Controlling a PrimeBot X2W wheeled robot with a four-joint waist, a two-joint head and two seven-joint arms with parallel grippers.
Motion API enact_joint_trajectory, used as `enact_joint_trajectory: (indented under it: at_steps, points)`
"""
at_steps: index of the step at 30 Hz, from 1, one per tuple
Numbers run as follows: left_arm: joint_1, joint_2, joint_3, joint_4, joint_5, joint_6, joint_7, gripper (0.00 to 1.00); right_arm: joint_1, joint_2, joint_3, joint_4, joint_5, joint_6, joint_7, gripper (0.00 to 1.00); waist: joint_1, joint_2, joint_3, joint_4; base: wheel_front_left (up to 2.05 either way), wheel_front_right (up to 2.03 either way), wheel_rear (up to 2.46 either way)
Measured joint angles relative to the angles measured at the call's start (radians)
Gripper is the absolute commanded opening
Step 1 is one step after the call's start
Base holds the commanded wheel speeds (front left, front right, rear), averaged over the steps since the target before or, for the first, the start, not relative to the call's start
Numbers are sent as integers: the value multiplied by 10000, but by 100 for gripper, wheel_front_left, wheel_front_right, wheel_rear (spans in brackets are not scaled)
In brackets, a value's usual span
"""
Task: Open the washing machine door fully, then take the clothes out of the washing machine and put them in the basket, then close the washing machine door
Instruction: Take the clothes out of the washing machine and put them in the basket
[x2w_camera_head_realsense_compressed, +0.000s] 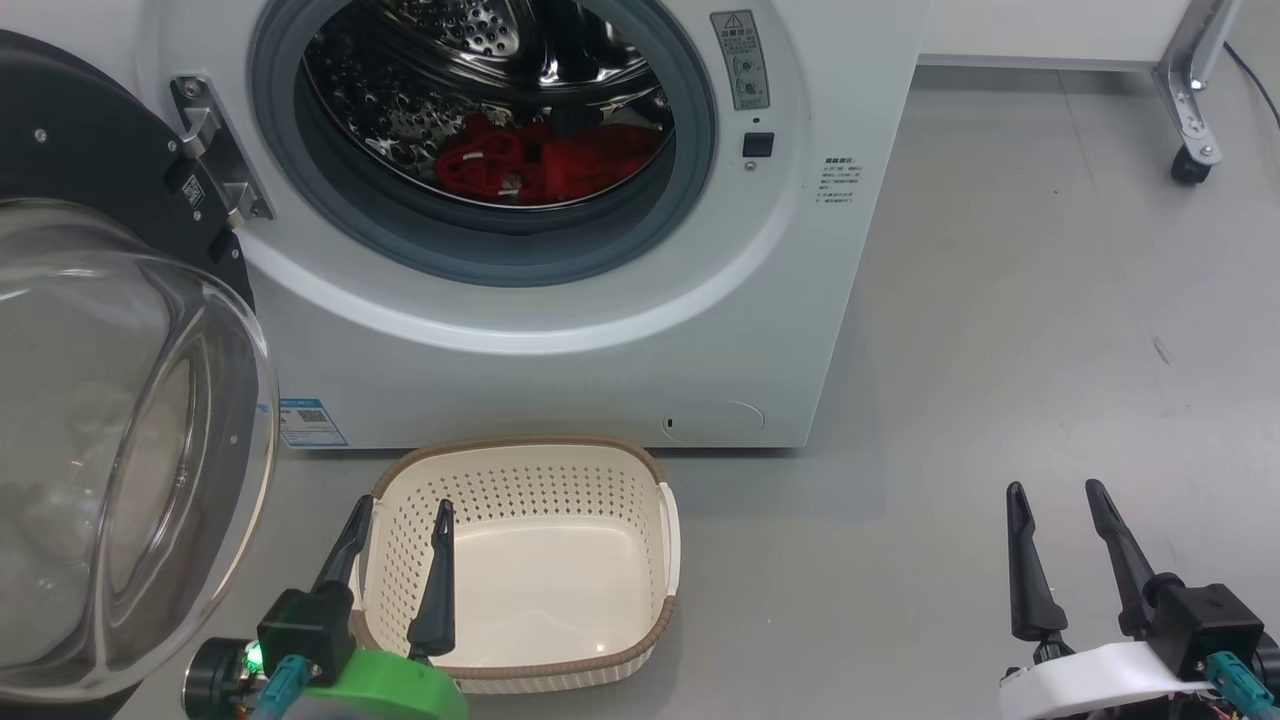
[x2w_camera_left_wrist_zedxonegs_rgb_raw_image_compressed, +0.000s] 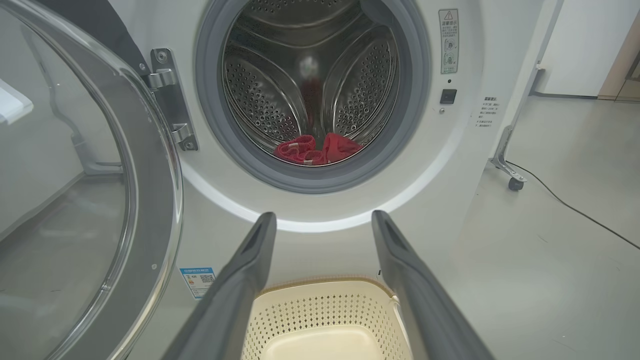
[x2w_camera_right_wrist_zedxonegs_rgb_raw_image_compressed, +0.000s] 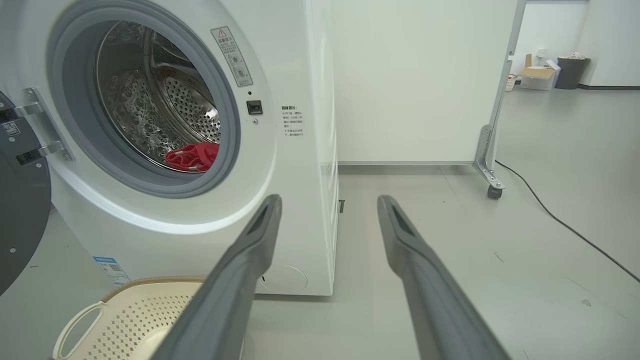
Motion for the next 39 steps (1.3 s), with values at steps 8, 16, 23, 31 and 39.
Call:
enact_joint_trajectory:
  at_steps: [8, 16, 23, 31, 39]
  points:
    - [-2, 0, -2, 6, 0, 48, 0, 100, 0, 0, 63, 4, 2, -63, 0, 100, 0, 0, -12, 1, 62, -62, 0]
    - [-3, 0, -27, 44, 0, 48, 0, 100, -1, 0, 84, 21, 6, -63, 0, 100, 0, 0, -67, -29, 28, -28, 0]
    - [-3, 0, -79, 44, 0, 46, 0, 100, 0, 0, 107, 23, 59, -63, 0, 100, 0, 0, -80, -38, 2, -2, 0]
    - [-3, 0, -86, 90, 0, 46, 0, 100, 0, 0, 121, 35, 59, -63, 0, 100, 0, 0, -81, -48, 0, 0, 0]
    - [-38, 0, -107, 82, 0, 46, 81, 100, -1, 0, 169, 4, 59, -59, 0, 100, 0, 0, 87, -81, 0, 0, 0]
